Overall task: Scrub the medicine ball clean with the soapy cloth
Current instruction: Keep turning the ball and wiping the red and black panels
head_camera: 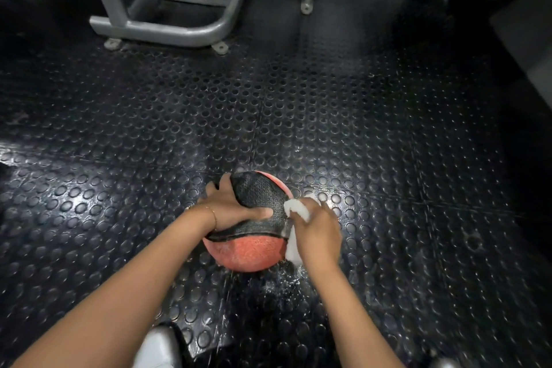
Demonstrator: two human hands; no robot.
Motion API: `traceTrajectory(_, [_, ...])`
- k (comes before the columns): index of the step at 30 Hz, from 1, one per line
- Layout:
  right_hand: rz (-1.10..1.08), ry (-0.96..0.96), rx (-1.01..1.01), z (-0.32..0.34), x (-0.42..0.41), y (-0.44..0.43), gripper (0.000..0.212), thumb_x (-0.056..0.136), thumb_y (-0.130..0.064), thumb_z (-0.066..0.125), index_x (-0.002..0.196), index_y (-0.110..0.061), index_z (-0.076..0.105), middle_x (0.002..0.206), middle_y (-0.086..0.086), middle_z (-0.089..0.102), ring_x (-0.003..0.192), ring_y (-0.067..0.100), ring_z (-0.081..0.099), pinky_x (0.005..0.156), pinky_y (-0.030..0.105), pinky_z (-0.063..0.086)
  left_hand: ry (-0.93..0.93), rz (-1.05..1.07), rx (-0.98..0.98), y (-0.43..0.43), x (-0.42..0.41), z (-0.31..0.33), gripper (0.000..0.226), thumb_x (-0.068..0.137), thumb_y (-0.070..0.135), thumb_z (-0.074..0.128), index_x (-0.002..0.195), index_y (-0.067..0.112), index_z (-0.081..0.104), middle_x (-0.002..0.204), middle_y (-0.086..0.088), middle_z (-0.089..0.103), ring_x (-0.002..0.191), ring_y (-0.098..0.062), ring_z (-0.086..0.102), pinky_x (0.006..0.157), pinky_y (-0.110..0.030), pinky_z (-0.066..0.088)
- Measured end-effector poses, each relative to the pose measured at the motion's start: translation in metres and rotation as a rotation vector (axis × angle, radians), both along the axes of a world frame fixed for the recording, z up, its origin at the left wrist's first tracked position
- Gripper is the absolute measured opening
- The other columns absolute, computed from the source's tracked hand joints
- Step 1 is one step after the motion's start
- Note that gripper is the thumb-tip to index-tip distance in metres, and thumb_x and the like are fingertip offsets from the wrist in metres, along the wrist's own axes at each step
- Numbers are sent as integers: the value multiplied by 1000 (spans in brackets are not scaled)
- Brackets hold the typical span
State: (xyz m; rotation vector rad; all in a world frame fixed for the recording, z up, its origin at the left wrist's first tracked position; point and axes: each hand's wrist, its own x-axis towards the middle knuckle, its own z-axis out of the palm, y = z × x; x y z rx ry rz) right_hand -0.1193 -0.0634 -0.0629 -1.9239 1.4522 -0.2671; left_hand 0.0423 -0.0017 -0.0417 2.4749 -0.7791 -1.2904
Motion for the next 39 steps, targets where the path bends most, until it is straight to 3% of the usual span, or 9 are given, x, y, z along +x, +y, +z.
traceTrajectory(2, [41, 21, 11, -2, -4, 9, 32, 88, -25, 56, 119, -30, 57, 134, 3, 45, 123, 23, 41, 93, 32, 39, 19, -8, 4, -3, 5, 4, 117, 64, 62, 72, 149, 27, -1, 151, -13, 9, 136, -35, 27, 112, -42, 25])
traceTrajectory(5, [-1, -64, 47, -3, 0, 5, 28, 87, -25, 58, 114, -31, 60, 125, 3, 51, 113, 24, 49, 89, 34, 45, 40, -2, 11, -7, 12, 10, 112, 66, 63, 70, 148, 28, 3, 150, -14, 15, 136, -33, 27, 110, -41, 26])
traceTrajectory(10, [35, -67, 46, 3, 20, -6, 30, 86, -28, 58, 116, -36, 58, 127, 2, 49, 113, 22, 49, 90, 40, 46, 163, 126, -26, -1, 23, 18, 130, 39, 73, 75, 144, 24, 18, 143, -6, 36, 128, -30, 40, 105, -43, 37])
traceTrajectory(15, [110, -57, 35, 1, 21, 0, 30, 88, -29, 56, 117, -35, 57, 131, -2, 47, 116, 20, 46, 92, 39, 45, 239, 268, -160, 16, 22, 9, 64, 79, 37, 70, 130, 23, 33, 122, -3, 44, 116, -25, 45, 98, -41, 40])
traceTrajectory(23, [137, -53, -34, 5, 29, -2, 27, 87, -25, 56, 113, -32, 61, 114, -1, 54, 105, 22, 50, 84, 38, 47, 274, 377, -187, 18, 21, 7, 96, 65, 54, 77, 140, 19, 28, 138, -7, 40, 127, -32, 40, 102, -48, 39])
traceTrajectory(27, [101, -57, -11, 8, 35, -2, 26, 87, -25, 56, 112, -31, 62, 115, 2, 54, 103, 22, 52, 80, 38, 49, 295, 420, -188, 21, 22, 6, 80, 77, 42, 70, 141, 20, 28, 123, -3, 42, 127, -33, 40, 100, -48, 38])
traceTrajectory(31, [136, -65, -25, 6, 32, 0, 27, 87, -26, 58, 113, -32, 61, 114, -2, 54, 101, 19, 51, 79, 29, 45, 333, 475, -168, 28, 23, 5, 110, 52, 61, 78, 139, 28, 20, 136, -4, 36, 126, -37, 39, 90, -66, 42])
traceTrajectory(36, [139, -66, 12, 10, 34, 3, 29, 87, -25, 58, 115, -31, 60, 106, -10, 48, 104, 17, 50, 81, 29, 44, 335, 478, -129, 32, 22, 1, 129, 39, 66, 82, 143, 33, 12, 145, -6, 31, 128, -39, 37, 88, -69, 40])
traceTrajectory(39, [182, -5, 15, 11, 25, 8, 32, 89, -29, 54, 120, -36, 55, 127, -7, 46, 116, 18, 43, 91, 33, 42, 273, 352, -89, 25, 28, 2, 110, 60, 55, 78, 145, 25, 16, 148, -6, 28, 131, -36, 35, 96, -58, 40])
